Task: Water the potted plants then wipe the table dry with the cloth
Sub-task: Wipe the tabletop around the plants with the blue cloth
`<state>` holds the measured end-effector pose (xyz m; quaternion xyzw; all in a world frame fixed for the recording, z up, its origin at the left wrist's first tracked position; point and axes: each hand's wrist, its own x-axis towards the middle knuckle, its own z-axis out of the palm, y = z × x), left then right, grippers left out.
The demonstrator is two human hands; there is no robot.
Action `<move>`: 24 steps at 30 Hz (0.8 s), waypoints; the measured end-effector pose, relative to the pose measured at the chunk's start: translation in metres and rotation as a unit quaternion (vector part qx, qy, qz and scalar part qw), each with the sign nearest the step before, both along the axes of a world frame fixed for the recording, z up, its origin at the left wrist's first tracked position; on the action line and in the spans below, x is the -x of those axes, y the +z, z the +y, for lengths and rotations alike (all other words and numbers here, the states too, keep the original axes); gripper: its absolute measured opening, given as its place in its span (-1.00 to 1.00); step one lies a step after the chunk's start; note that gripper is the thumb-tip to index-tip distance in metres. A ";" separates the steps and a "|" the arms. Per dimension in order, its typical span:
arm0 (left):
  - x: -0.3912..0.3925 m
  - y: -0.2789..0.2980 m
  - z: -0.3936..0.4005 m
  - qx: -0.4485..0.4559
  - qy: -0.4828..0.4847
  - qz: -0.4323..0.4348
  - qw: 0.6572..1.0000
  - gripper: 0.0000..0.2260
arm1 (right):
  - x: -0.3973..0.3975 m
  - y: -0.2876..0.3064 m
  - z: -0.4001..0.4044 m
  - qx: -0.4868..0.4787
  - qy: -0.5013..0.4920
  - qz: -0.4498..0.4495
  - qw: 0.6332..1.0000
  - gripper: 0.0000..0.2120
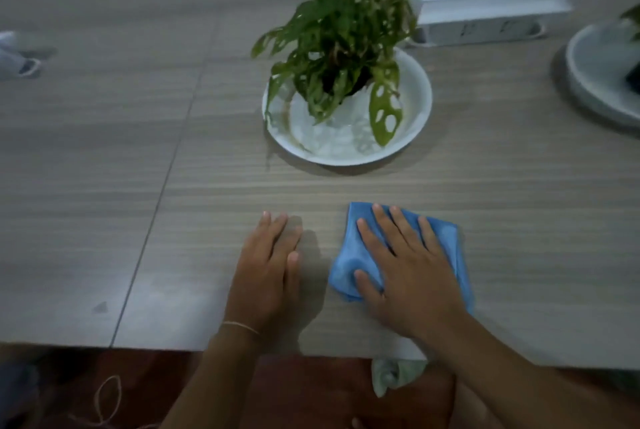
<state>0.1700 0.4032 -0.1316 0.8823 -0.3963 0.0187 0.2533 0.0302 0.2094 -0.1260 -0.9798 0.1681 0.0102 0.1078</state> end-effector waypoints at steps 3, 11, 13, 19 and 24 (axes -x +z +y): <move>0.037 -0.002 -0.064 0.012 -0.089 -0.006 0.996 -0.59 | 0.052 0.001 -0.050 0.009 -0.082 -0.002 0.997 -0.30; 0.094 -0.002 -0.209 0.002 -0.186 -0.055 0.981 -0.60 | 0.176 0.006 -0.173 0.039 -0.271 0.048 0.960 -0.29; 0.103 -0.004 -0.226 -0.023 -0.162 -0.038 0.986 -0.57 | 0.185 0.006 -0.188 0.043 -0.282 0.058 0.957 -0.29; 0.120 0.003 -0.235 -0.024 -0.088 0.006 0.996 -0.49 | 0.173 0.000 -0.200 0.069 -0.259 0.056 0.962 -0.28; 0.118 0.001 -0.237 -0.021 -0.063 -0.009 0.998 -0.47 | 0.099 0.000 -0.235 0.051 -0.132 0.016 0.990 -0.26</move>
